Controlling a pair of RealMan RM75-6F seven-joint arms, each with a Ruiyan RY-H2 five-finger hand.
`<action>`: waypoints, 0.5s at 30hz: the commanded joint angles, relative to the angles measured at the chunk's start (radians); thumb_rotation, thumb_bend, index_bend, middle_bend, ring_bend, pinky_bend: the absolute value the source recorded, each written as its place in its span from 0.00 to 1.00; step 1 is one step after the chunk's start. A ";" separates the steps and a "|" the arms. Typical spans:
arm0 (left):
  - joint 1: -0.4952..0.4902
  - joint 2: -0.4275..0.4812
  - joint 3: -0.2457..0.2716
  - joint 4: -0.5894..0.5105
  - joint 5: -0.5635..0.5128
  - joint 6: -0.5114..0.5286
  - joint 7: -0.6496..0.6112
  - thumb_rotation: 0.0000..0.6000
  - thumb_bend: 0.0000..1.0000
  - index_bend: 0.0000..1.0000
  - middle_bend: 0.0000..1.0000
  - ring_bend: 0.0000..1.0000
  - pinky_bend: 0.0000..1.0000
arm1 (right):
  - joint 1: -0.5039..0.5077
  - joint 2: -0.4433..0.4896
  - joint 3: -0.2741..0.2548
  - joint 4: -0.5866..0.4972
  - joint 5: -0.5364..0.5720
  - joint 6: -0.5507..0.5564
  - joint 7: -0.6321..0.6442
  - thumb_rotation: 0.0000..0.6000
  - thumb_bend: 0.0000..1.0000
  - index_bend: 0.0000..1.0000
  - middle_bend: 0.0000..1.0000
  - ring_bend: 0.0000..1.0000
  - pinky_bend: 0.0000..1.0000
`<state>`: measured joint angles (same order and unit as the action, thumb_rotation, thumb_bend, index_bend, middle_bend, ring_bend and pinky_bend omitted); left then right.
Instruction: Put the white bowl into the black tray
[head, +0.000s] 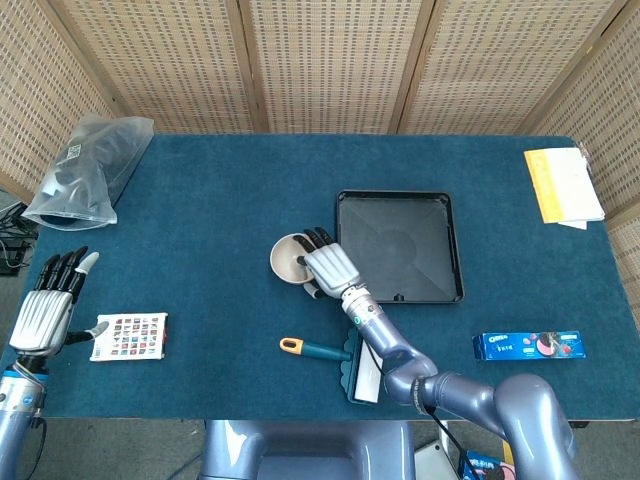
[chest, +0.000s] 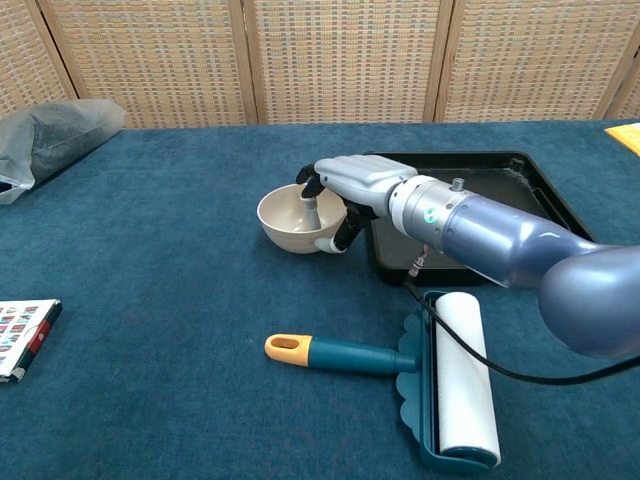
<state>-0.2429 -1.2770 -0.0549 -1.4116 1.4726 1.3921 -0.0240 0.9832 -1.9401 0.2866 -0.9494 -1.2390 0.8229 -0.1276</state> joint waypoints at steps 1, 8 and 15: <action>0.000 0.000 0.000 0.000 0.001 0.000 0.000 1.00 0.06 0.00 0.00 0.00 0.00 | -0.001 -0.001 -0.002 0.003 0.001 0.000 -0.001 1.00 0.54 0.62 0.20 0.01 0.10; -0.001 -0.002 -0.001 0.002 0.001 -0.006 0.000 1.00 0.06 0.00 0.00 0.00 0.00 | -0.004 -0.002 -0.006 0.010 0.000 0.006 -0.002 1.00 0.54 0.64 0.22 0.01 0.11; 0.000 -0.001 -0.004 0.000 -0.001 -0.006 0.001 1.00 0.06 0.00 0.00 0.00 0.00 | -0.004 -0.005 -0.008 0.013 -0.005 0.015 -0.004 1.00 0.53 0.71 0.26 0.01 0.11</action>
<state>-0.2429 -1.2782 -0.0589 -1.4113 1.4714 1.3860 -0.0235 0.9788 -1.9448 0.2782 -0.9367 -1.2442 0.8375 -0.1314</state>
